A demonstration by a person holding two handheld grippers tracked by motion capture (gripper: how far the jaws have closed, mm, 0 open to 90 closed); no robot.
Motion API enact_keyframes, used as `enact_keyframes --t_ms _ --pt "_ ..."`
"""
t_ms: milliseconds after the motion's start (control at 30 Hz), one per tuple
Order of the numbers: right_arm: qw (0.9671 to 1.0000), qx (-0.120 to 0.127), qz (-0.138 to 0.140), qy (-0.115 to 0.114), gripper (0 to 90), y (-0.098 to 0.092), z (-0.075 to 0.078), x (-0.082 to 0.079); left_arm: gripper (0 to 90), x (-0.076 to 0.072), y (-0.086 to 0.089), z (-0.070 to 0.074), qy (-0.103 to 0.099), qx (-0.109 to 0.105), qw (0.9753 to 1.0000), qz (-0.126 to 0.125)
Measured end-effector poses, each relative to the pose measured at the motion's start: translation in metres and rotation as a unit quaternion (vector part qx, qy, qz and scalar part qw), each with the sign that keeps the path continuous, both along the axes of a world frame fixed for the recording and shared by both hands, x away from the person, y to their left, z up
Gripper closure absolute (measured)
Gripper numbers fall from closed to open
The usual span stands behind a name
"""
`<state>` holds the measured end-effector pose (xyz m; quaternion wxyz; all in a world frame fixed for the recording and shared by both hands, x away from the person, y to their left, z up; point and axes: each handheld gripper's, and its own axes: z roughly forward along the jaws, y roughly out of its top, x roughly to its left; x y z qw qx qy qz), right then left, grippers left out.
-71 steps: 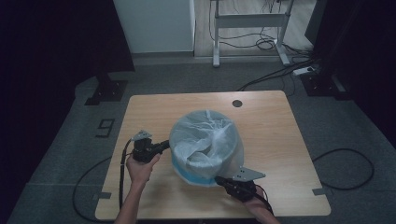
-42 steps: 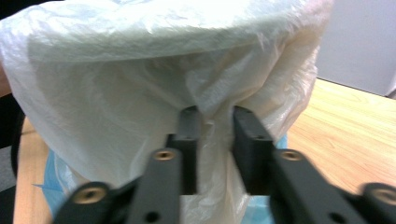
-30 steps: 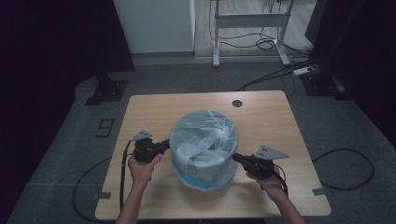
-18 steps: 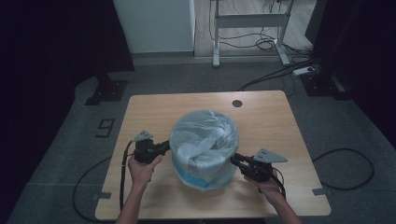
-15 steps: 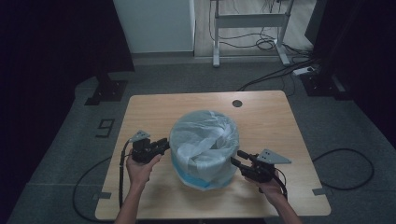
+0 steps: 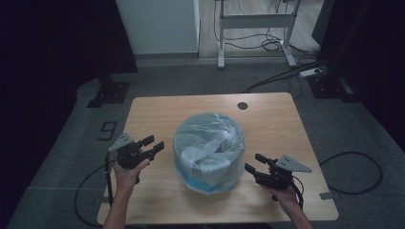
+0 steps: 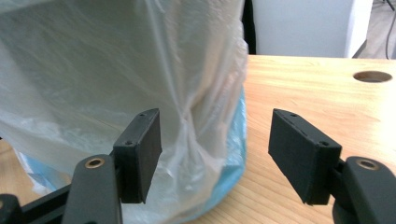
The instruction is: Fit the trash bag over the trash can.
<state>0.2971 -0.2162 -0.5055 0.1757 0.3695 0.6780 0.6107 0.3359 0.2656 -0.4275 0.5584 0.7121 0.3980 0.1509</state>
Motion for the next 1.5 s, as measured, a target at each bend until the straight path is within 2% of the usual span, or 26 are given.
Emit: enact_keyframes --t_ms 133,267,433,667,833,1033,1333,1433,1500 --pt "1.0000 -0.001 -0.004 0.004 33.3 -0.006 -0.003 0.000 38.9 0.001 -0.005 0.010 -0.022 0.003 0.9994 -0.025" --pt "1.0000 0.002 -0.003 0.007 33.3 -0.010 -0.004 0.000 37.4 0.002 -0.010 0.019 -0.036 -0.004 0.9981 -0.050" --pt "0.9999 0.005 -0.007 0.013 33.3 -0.013 -0.005 0.002 34.8 0.002 -0.013 0.026 -0.041 -0.009 0.9962 -0.077" --pt "0.9998 0.004 -0.010 0.019 33.3 -0.013 -0.008 0.003 30.5 -0.006 -0.013 0.031 -0.037 -0.006 0.9935 -0.107" --pt "0.9997 0.000 -0.009 0.023 33.3 -0.012 -0.008 0.002 29.7 -0.006 -0.016 0.039 -0.048 -0.008 0.9898 -0.134" --pt "0.9996 0.002 -0.014 0.026 33.3 -0.015 -0.008 0.002 29.8 0.004 -0.026 0.050 -0.059 -0.008 0.9847 -0.164" --pt "0.9994 0.000 -0.016 0.031 33.3 -0.016 -0.010 0.002 30.6 0.023 -0.051 0.062 -0.063 0.009 0.9744 -0.216" --pt "0.9993 -0.003 -0.016 0.034 33.3 -0.017 -0.011 0.002 32.2 0.032 -0.061 0.065 -0.055 0.002 0.9703 -0.235" --pt "0.9992 -0.002 -0.017 0.036 33.4 -0.017 -0.011 0.002 32.4 0.037 -0.069 0.068 -0.052 0.013 0.9682 -0.244"
